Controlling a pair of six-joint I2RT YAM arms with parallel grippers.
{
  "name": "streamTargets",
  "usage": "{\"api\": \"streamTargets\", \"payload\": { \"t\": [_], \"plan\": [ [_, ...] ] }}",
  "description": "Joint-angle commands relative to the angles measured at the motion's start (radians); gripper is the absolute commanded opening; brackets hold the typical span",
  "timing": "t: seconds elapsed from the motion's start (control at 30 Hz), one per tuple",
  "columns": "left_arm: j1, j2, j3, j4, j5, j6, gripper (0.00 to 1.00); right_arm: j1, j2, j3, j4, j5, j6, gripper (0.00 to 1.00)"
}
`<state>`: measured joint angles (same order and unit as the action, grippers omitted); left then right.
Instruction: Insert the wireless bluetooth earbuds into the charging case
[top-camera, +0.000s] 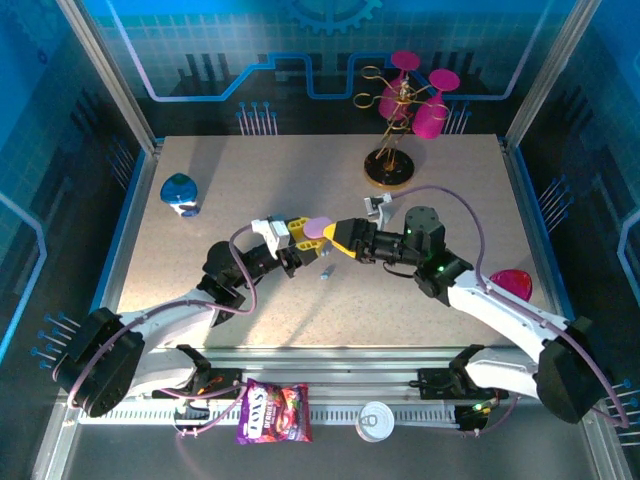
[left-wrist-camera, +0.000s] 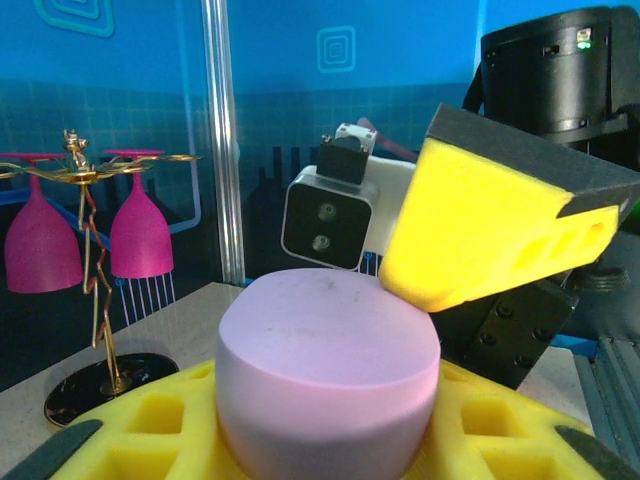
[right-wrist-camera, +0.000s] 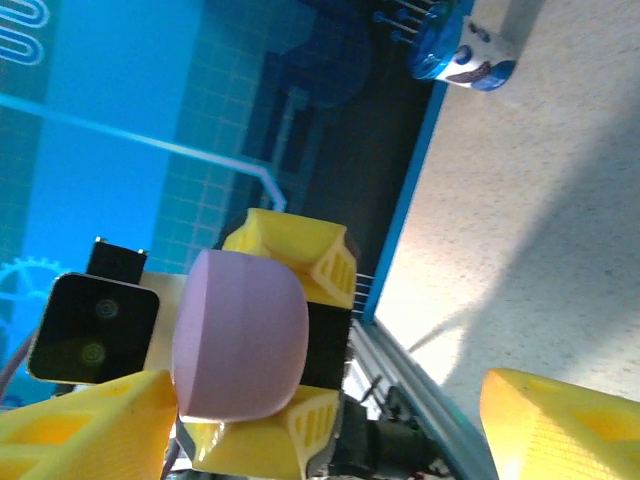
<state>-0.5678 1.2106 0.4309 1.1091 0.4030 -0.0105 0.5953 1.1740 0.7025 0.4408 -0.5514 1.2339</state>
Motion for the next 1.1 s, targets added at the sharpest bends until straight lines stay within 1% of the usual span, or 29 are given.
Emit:
{"api": "streamTargets", "payload": {
  "t": [0.0,0.13,0.2,0.5,0.57,0.67,0.73,0.8,0.83,0.87,0.9,1.0,1.07],
  "plan": [
    [-0.009,0.004,0.037,0.065,0.036,-0.025,0.28,0.009,0.033,-0.020,0.212,-0.035,0.116,0.77],
    [-0.009,0.001,0.037,0.063,0.042,-0.028,0.28,0.009,0.063,-0.019,0.266,-0.035,0.152,0.72],
    [-0.008,0.001,0.035,0.062,0.044,-0.027,0.28,0.009,0.071,-0.018,0.279,-0.032,0.159,0.68],
    [-0.009,-0.003,0.023,0.051,0.034,-0.009,0.29,0.010,0.072,-0.028,0.274,-0.019,0.168,0.36],
    [-0.009,0.000,0.022,0.050,0.033,-0.006,0.29,0.011,0.069,-0.026,0.273,-0.021,0.167,0.28],
    [-0.009,0.003,0.023,0.049,0.032,-0.006,0.29,0.011,0.068,-0.025,0.268,-0.019,0.165,0.22],
    [-0.009,0.003,0.021,0.049,0.033,-0.005,0.32,0.011,0.067,-0.023,0.262,-0.018,0.158,0.21],
    [-0.009,0.002,0.019,0.049,0.029,-0.002,0.36,0.010,0.064,-0.020,0.252,-0.016,0.148,0.21],
    [-0.009,0.001,0.017,0.047,0.024,0.000,0.40,0.009,0.061,-0.020,0.246,-0.014,0.142,0.21],
    [-0.008,0.000,0.016,0.044,0.023,0.004,0.50,0.009,0.060,-0.020,0.241,-0.009,0.135,0.21],
    [-0.008,-0.003,0.015,0.039,0.022,0.006,0.56,0.006,0.057,-0.024,0.236,0.000,0.128,0.21],
    [-0.009,-0.023,0.007,-0.023,0.011,0.038,0.70,-0.017,0.034,-0.052,0.199,0.056,0.096,0.21],
    [-0.008,-0.040,-0.009,-0.086,-0.002,0.081,0.82,-0.038,0.008,-0.070,0.124,0.102,0.053,0.21]
  ]
}}
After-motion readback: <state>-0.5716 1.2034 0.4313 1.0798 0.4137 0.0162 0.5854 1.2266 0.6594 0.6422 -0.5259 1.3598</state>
